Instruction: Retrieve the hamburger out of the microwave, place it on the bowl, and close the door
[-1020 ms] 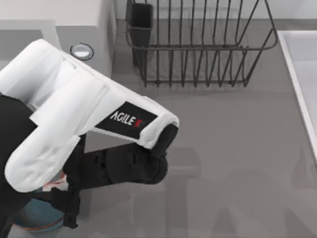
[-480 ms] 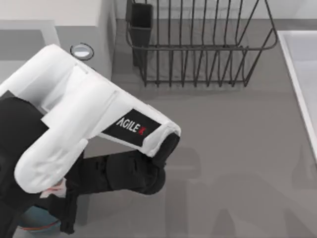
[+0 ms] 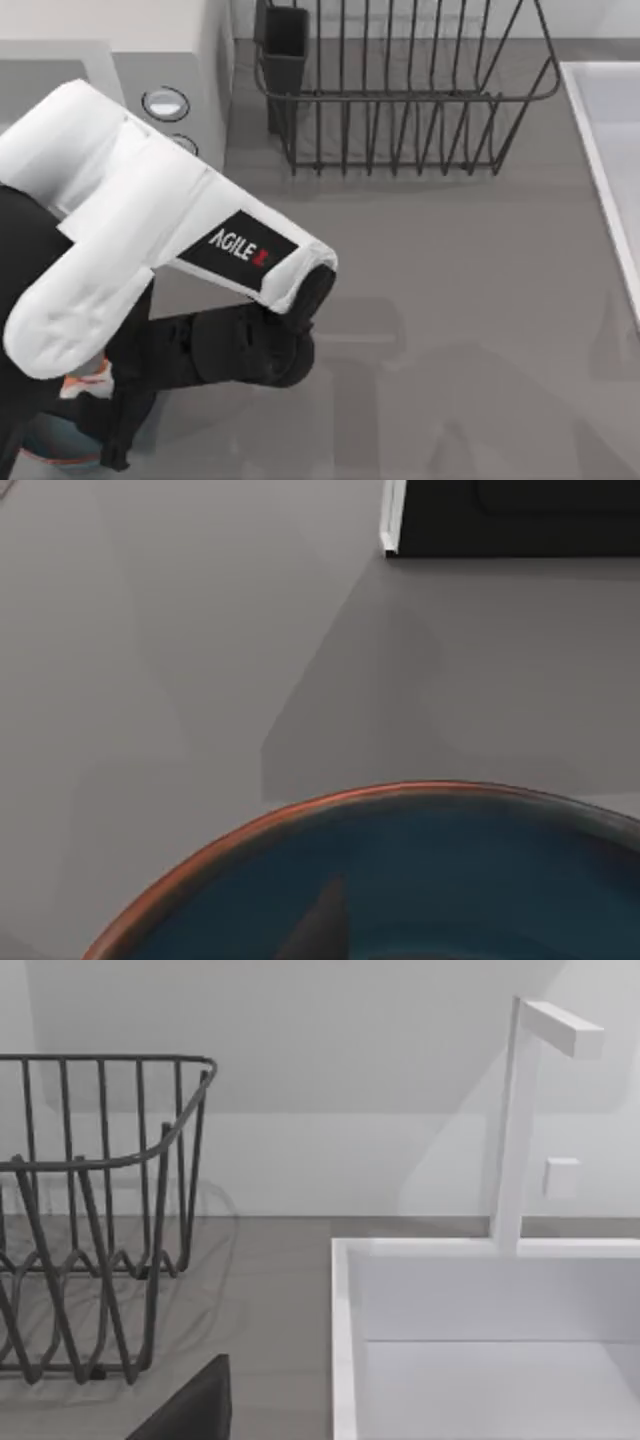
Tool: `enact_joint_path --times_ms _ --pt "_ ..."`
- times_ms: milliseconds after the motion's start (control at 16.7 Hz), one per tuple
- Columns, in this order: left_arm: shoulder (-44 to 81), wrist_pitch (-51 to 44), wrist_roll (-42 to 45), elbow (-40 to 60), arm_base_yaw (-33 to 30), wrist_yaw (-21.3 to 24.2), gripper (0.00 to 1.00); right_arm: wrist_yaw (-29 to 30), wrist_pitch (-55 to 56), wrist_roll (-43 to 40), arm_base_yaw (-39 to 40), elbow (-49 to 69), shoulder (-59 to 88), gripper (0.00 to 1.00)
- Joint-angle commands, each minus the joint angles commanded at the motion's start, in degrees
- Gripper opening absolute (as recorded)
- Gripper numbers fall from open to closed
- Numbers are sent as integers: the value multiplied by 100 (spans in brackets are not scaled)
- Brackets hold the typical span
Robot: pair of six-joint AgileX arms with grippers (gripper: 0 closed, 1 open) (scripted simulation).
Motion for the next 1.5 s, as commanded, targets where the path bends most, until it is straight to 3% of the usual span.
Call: enact_joint_path --times_ms 660,1440,1500 --pt "178 434 162 -424 200 -177 0 0 0 0 0 0 0 100" --pt "178 434 162 -424 200 -177 98 0 0 0 0 0 0 100" --pt "178 434 162 -424 200 -177 100 0 0 0 0 0 0 100"
